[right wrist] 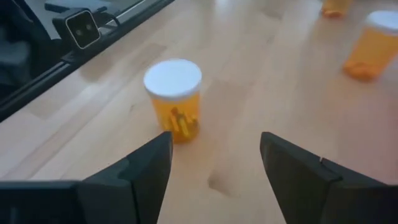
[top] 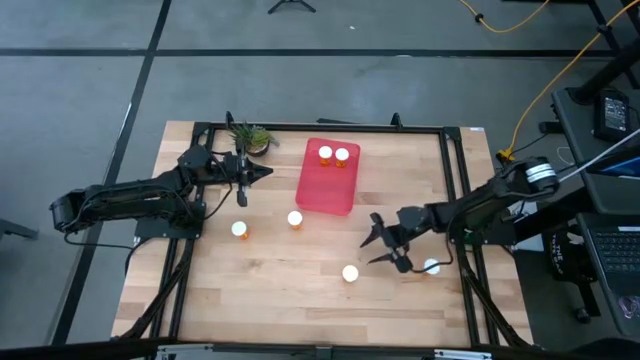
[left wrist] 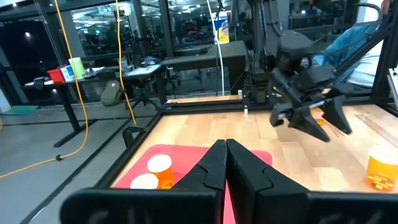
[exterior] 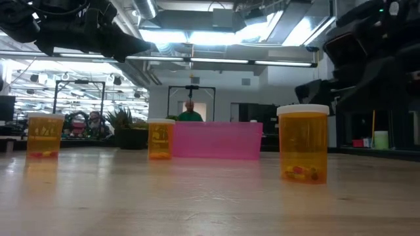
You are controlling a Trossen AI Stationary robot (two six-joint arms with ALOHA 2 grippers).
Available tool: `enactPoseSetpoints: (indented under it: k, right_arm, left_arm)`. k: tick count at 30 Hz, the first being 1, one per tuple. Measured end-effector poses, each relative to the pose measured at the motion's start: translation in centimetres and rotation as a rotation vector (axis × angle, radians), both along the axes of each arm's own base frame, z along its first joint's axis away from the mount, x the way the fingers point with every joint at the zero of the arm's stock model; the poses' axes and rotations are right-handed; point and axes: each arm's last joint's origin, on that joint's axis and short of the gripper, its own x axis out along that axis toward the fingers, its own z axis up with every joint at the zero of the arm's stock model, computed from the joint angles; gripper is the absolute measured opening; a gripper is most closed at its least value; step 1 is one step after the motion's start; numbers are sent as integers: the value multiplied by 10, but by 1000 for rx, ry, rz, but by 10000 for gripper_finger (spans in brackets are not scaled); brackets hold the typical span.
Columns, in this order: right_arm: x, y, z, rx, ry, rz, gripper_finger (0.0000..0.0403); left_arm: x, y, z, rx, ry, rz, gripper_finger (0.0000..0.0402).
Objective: Pick and place pill bottles into a basket
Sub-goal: Put the orange pill bottle into the red bin
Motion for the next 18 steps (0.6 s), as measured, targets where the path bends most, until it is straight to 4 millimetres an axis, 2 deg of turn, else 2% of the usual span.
enactPoseSetpoints:
  k: [4,9,18]
  right_arm:
    - [14,10,-6,16,29,21,246]
    - [20,17,-14,76,88,7,245]
    - [28,38,-20,110,43,70,245]
  left_arm:
    - [0,0,0,-1,0,0,10]
    - [0,0,-1,-5,8,-1,4]
    - [0,0,-1,-6,8,-1,9]
